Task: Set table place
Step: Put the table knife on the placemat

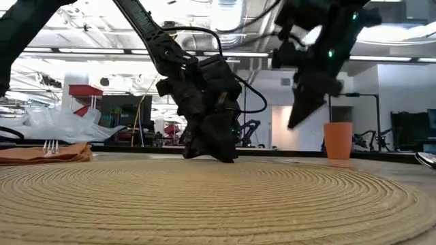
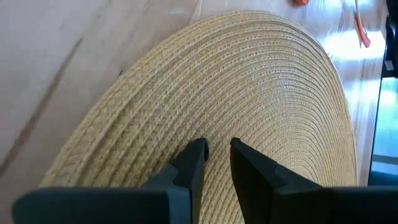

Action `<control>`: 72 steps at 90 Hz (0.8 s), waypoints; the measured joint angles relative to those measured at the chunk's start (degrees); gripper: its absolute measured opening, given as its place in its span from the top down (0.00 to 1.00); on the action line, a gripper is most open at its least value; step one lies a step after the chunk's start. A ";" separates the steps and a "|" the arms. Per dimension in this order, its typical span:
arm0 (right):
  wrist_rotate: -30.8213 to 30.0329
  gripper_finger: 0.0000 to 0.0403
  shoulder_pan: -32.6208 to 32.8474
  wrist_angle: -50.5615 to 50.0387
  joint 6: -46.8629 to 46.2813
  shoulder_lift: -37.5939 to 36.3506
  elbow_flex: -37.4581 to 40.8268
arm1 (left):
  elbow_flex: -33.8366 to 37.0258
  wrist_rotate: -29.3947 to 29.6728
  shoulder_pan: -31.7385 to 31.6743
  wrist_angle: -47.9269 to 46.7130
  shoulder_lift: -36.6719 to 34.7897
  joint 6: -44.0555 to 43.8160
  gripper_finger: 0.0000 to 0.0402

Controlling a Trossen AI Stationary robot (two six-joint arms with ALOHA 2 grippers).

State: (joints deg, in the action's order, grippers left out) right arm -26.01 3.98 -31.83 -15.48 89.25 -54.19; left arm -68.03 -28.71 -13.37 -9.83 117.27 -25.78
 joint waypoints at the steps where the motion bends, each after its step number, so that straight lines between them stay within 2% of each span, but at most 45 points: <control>1: -0.31 1.00 -0.35 -0.64 -0.50 -0.03 0.00 | 0.00 -0.02 0.00 0.01 0.00 -0.01 0.84; 19: 0.37 1.00 -8.50 -8.43 -3.62 4.69 0.17 | 0.00 -0.02 0.00 0.27 0.03 0.17 0.84; 38: 7.42 1.00 -13.38 -2.75 -1.23 11.44 0.17 | 0.00 -0.10 0.00 0.31 0.04 -0.39 0.84; 48: 16.22 1.00 -12.44 2.97 8.58 12.96 -0.54 | 0.00 -0.14 0.00 0.33 0.04 -0.39 0.84; 55: 21.02 1.00 -9.25 7.80 13.80 13.00 -2.26 | 0.00 -0.11 -0.02 0.38 0.04 -0.28 0.84; 65: 32.50 1.00 -5.50 10.04 19.39 7.25 -2.11 | -0.01 1.41 -0.06 1.01 0.04 -0.21 0.84; 72: 30.72 1.00 -3.90 10.93 18.54 2.75 -2.64 | -0.04 1.73 -0.20 1.56 0.04 -0.27 0.84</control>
State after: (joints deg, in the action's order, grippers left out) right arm 4.71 0.08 -20.89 3.06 92.00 -56.84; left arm -68.07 -26.98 -13.57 -8.27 117.32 -26.06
